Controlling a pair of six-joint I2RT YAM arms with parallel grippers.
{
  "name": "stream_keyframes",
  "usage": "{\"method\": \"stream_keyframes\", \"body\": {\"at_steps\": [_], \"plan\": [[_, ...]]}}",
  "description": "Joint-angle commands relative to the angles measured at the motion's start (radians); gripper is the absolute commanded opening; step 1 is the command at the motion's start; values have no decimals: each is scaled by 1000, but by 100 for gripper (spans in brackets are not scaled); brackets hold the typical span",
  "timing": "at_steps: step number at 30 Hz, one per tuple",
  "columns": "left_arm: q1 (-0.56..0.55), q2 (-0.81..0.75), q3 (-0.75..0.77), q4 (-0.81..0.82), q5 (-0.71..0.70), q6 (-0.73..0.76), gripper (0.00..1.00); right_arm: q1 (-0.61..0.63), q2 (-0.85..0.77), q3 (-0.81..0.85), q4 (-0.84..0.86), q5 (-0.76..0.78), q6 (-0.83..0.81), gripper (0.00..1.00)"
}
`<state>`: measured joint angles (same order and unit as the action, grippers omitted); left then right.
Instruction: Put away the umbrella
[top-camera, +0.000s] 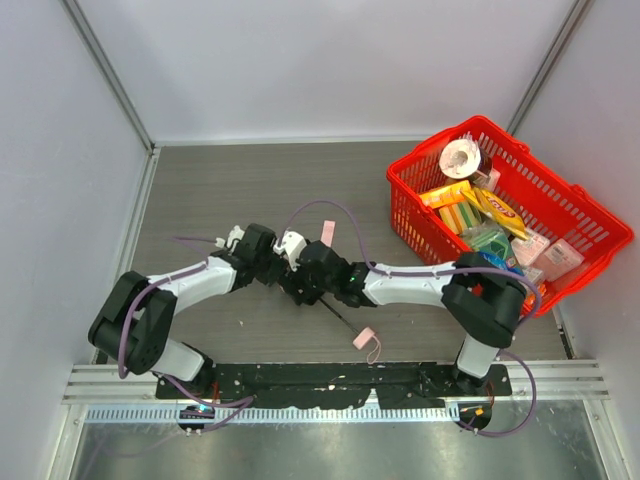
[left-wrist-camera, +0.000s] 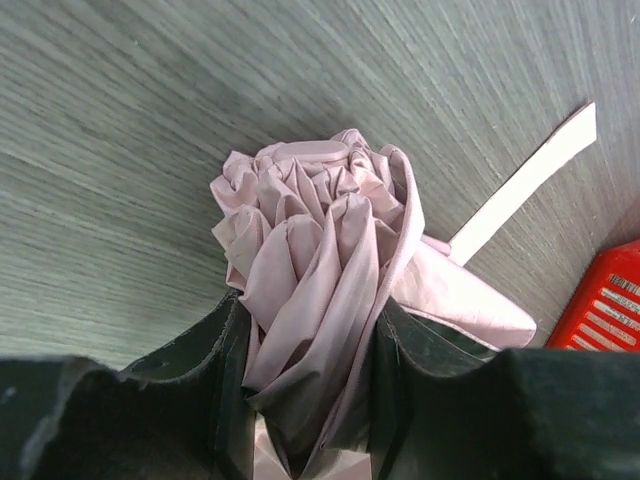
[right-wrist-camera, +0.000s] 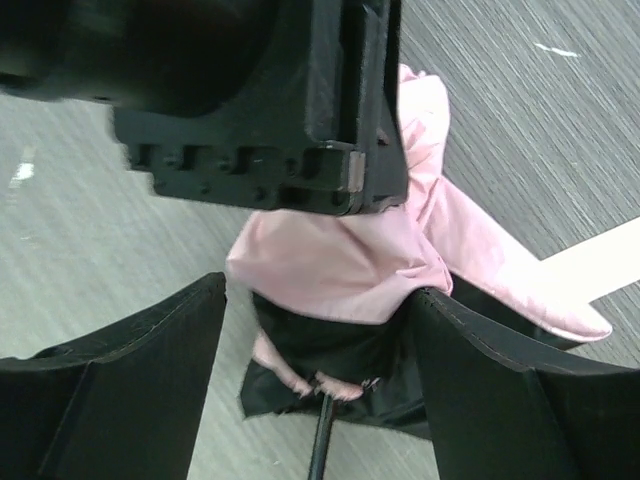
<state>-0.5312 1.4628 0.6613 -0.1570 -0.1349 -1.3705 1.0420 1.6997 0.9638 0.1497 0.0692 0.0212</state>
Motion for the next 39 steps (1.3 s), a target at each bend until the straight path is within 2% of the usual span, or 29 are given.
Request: {"method": "stream_keyframes", "body": {"at_steps": [1, 6, 9, 12, 14, 15, 17, 19, 20, 21, 23, 24, 25, 27, 29, 34, 39], "plan": [[3, 50, -45, -368, 104, 37, 0, 24, 90, 52, 50, 118, -82, 78], [16, 7, -3, -406, 130, 33, 0, 88, 185, 43, 54, 323, -102, 78], [26, -1, 17, -427, 172, 39, 0, 105, 218, 39, 53, 366, -106, 78], [30, 8, 24, -438, 181, 47, 0, 107, 256, 47, 31, 389, -77, 70], [30, 14, 20, -435, 188, 45, 0, 107, 285, 43, 16, 400, -61, 62], [30, 14, 17, -432, 189, 42, 0, 107, 302, 32, 16, 411, -52, 53], [30, 7, 6, -421, 189, 37, 0, 107, 333, 29, -11, 419, -27, 42], [30, -7, 3, -417, 167, 42, 0, 105, 359, 20, -25, 413, 5, 28], [30, -19, 3, -411, 152, 51, 0, 105, 363, 3, -13, 415, 22, 7], [30, -28, 3, -395, 144, 66, 0, 104, 365, -5, -4, 393, 28, 1], [30, -58, -9, -346, 104, 102, 2, 101, 361, -25, 28, 338, 29, 1], [30, -77, -23, -322, 87, 117, 18, 89, 353, -31, 49, 313, 34, 1], [30, -99, -38, -297, 71, 123, 41, 82, 341, -40, 65, 261, 37, 1], [33, -154, -89, -230, 64, 123, 67, 60, 308, -62, 109, 174, 46, 1], [33, -195, -135, -158, 69, 132, 99, 26, 284, -66, 129, 76, 78, 1], [33, -255, -184, -99, 69, 162, 100, -33, 235, -79, 178, -102, 157, 1], [33, -240, -196, -79, 47, 168, 100, -89, 189, -77, 220, -279, 252, 1]]}}
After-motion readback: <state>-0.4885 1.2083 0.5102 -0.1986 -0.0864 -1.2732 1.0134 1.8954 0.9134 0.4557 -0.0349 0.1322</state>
